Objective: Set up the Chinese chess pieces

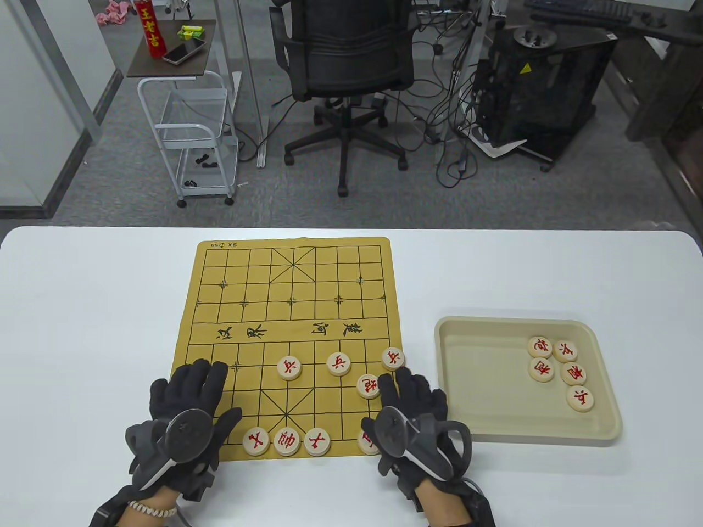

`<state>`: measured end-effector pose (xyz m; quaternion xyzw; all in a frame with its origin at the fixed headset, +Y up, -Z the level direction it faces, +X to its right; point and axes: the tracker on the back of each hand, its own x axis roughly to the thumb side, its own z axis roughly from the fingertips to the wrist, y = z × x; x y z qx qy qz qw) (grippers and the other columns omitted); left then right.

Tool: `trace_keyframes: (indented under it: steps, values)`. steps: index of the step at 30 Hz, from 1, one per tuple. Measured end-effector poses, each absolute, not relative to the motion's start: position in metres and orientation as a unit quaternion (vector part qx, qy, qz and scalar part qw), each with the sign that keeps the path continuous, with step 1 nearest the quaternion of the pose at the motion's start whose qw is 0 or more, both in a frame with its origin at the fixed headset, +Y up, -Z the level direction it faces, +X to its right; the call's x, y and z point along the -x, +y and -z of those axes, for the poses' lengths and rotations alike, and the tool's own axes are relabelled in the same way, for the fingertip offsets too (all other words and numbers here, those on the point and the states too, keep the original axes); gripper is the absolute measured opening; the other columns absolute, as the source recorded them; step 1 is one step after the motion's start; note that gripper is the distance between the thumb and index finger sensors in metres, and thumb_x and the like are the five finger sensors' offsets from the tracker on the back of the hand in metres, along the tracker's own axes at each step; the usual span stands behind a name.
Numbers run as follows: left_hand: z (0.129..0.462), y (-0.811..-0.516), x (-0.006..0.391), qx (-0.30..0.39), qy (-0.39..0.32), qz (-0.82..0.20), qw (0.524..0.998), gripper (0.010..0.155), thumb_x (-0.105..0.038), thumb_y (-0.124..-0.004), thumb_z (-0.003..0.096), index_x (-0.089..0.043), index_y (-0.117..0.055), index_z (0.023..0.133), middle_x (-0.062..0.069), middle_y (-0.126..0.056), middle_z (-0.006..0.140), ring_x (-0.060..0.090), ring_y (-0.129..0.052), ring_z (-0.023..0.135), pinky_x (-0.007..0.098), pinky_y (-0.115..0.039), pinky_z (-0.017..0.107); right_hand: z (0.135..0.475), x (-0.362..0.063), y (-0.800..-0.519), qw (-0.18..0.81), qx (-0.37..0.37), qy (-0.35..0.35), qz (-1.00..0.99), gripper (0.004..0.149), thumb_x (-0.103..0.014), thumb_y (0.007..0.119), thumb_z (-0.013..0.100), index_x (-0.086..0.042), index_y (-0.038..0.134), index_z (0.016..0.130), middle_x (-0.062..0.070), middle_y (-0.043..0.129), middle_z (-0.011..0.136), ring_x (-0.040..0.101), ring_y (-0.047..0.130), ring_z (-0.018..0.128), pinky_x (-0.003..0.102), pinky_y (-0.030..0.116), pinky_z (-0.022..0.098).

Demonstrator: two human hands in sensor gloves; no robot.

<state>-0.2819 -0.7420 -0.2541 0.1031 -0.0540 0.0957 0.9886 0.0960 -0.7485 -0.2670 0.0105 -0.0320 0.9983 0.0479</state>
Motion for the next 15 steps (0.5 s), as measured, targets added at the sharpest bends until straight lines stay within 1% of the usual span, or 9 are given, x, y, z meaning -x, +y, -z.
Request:
trace_keyframes:
  steps: [1,3,4,6,8,10,13,15]
  values:
    - [0.254,-0.742,0.282,-0.101,-0.054,-0.095,0.989,0.085,-0.055,-0.085,0.0382,-0.031,-0.047,0.11,0.014,-0.052,0.12,0.048,-0.058,0.11,0.074,-0.039,0.075,0.271,-0.107,-0.744,0.042,0.013,-0.037,-0.998,0.077,-0.055,0.082,0.046,-0.027,0.054,0.111,0.011,0.046,0.121,0.042,0.054,0.113,0.069,0.05,0.077]
    - [0.256,-0.744,0.282,-0.098,-0.054,-0.096,0.989,0.085,-0.055,-0.085,0.0383,-0.031,-0.047,0.11,0.014,-0.052,0.12,0.048,-0.057,0.11,0.074,-0.039,0.075,0.283,-0.145,-0.733,0.015,0.073,-0.039,-0.996,0.074,-0.05,0.084,0.047,-0.026,0.056,0.111,0.012,0.047,0.12,0.042,0.056,0.112,0.067,0.053,0.077]
    - [0.257,-0.745,0.281,-0.096,-0.055,-0.095,0.989,0.085,-0.055,-0.085,0.0382,-0.031,-0.047,0.11,0.014,-0.052,0.12,0.048,-0.058,0.11,0.074,-0.039,0.075,0.29,-0.169,-0.727,0.005,0.109,-0.034,-0.993,0.072,-0.048,0.084,0.047,-0.025,0.057,0.11,0.012,0.048,0.12,0.043,0.057,0.111,0.065,0.055,0.076]
    - [0.258,-0.746,0.281,-0.095,-0.056,-0.091,0.99,0.085,-0.055,-0.085,0.0382,-0.031,-0.047,0.11,0.014,-0.052,0.12,0.048,-0.057,0.11,0.074,-0.039,0.075,0.299,-0.204,-0.721,-0.017,0.156,-0.033,-0.987,0.07,-0.044,0.086,0.047,-0.023,0.06,0.109,0.012,0.052,0.118,0.042,0.062,0.108,0.059,0.063,0.073]
    - [0.258,-0.747,0.281,-0.094,-0.055,-0.087,0.99,0.085,-0.055,-0.085,0.0381,-0.031,-0.047,0.11,0.014,-0.052,0.12,0.048,-0.057,0.11,0.074,-0.039,0.075,0.307,-0.246,-0.718,-0.063,0.208,-0.012,-0.976,0.066,-0.042,0.087,0.047,-0.022,0.064,0.107,0.013,0.056,0.116,0.041,0.067,0.105,0.055,0.068,0.07]
    - [0.258,-0.746,0.28,-0.095,-0.053,-0.086,0.99,0.084,-0.055,-0.085,0.0381,-0.031,-0.047,0.11,0.014,-0.053,0.12,0.048,-0.057,0.11,0.074,-0.039,0.075,0.312,-0.277,-0.722,-0.099,0.236,0.019,-0.966,0.063,-0.041,0.088,0.046,-0.022,0.069,0.104,0.012,0.06,0.115,0.04,0.072,0.102,0.053,0.071,0.067]
    - [0.258,-0.745,0.279,-0.095,-0.051,-0.077,0.991,0.084,-0.055,-0.085,0.0382,-0.031,-0.047,0.11,0.014,-0.053,0.12,0.048,-0.057,0.11,0.074,-0.038,0.075,0.314,-0.311,-0.735,-0.131,0.26,0.068,-0.954,0.061,-0.041,0.09,0.045,-0.023,0.074,0.101,0.01,0.066,0.112,0.036,0.078,0.097,0.049,0.074,0.064]
    - [0.259,-0.745,0.28,-0.095,-0.048,-0.075,0.992,0.084,-0.055,-0.085,0.0382,-0.031,-0.048,0.11,0.013,-0.053,0.12,0.048,-0.057,0.111,0.074,-0.038,0.075,0.314,-0.327,-0.744,-0.139,0.273,0.085,-0.948,0.06,-0.04,0.093,0.044,-0.023,0.076,0.099,0.009,0.069,0.11,0.033,0.082,0.093,0.048,0.076,0.062]
